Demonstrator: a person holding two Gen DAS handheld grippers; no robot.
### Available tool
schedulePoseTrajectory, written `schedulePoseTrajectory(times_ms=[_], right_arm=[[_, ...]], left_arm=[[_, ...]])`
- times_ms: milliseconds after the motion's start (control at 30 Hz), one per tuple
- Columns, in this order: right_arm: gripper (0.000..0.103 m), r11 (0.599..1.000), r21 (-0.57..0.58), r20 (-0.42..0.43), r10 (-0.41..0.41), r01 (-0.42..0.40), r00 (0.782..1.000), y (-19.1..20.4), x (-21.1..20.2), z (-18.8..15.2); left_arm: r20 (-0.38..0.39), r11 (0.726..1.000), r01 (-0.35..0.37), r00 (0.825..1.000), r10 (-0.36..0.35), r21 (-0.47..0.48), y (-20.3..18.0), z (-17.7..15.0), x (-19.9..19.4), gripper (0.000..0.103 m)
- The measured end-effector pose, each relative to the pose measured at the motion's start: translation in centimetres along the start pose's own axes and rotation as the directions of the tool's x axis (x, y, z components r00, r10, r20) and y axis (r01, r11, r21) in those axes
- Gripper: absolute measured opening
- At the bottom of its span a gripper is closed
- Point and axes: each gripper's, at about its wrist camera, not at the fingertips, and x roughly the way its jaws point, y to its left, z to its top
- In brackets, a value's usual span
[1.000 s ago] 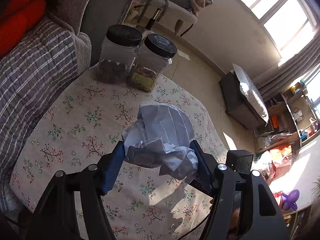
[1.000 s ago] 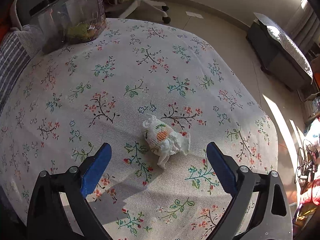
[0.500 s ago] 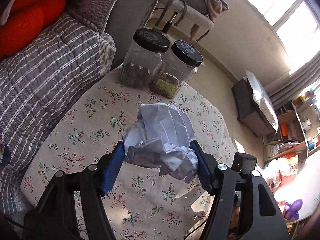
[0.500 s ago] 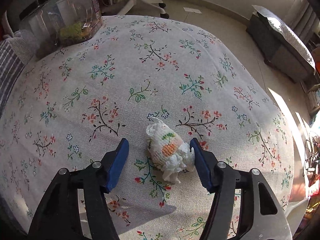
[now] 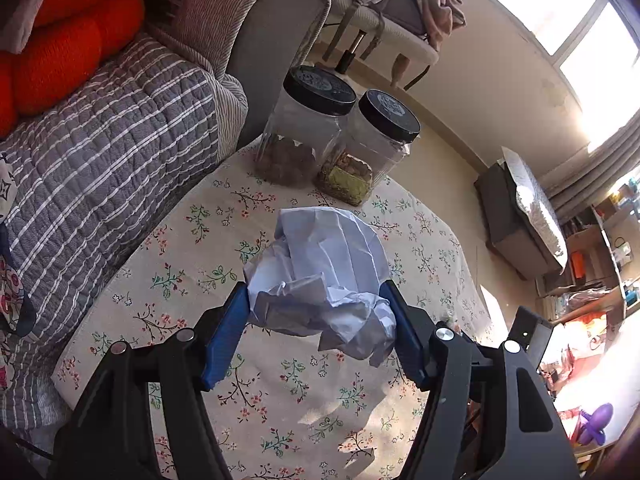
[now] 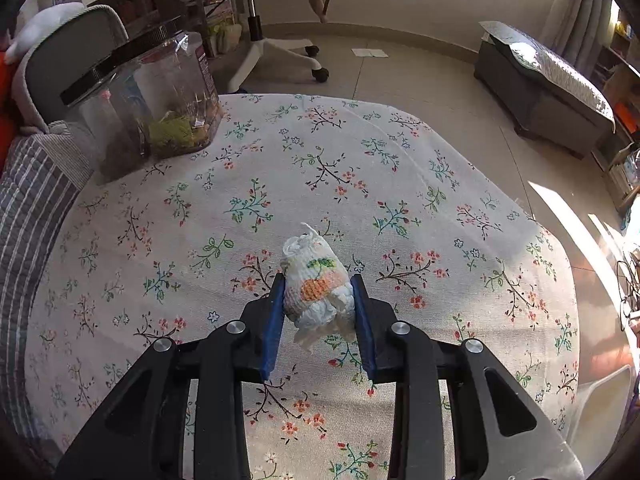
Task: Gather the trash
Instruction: 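Carry the paper ball and netted item over the white bin with both tools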
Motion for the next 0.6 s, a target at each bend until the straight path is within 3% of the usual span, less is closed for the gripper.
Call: schedulePoseTrajectory(times_ms=[300,433,600], right_arm=[[0.031,1.000,0.010,0.148,0.025,-0.027,0.989,1.8,-7.8,-0.3],[0.031,0.999,0.022,0.196,0.031,-0.036,0.980,1.3,-10.8,-1.1],[0.031,0.999,0.034,0.251,-0.009,0.000,0.968,-0.4,-14.3,-2.4]], left_arm=[[0.113,0.991,-0.089,0.991,0.077,0.100,-2.3,-1.1,-1.2,0.065],[0.199,0.975,-0.130,0.976,0.093,0.181,-4.2,-2.1,-2.4,0.065],[0.301,0.963,-0.136,0.952,0.061,0.233,-5.9,-3.5,-4.5,0.065]])
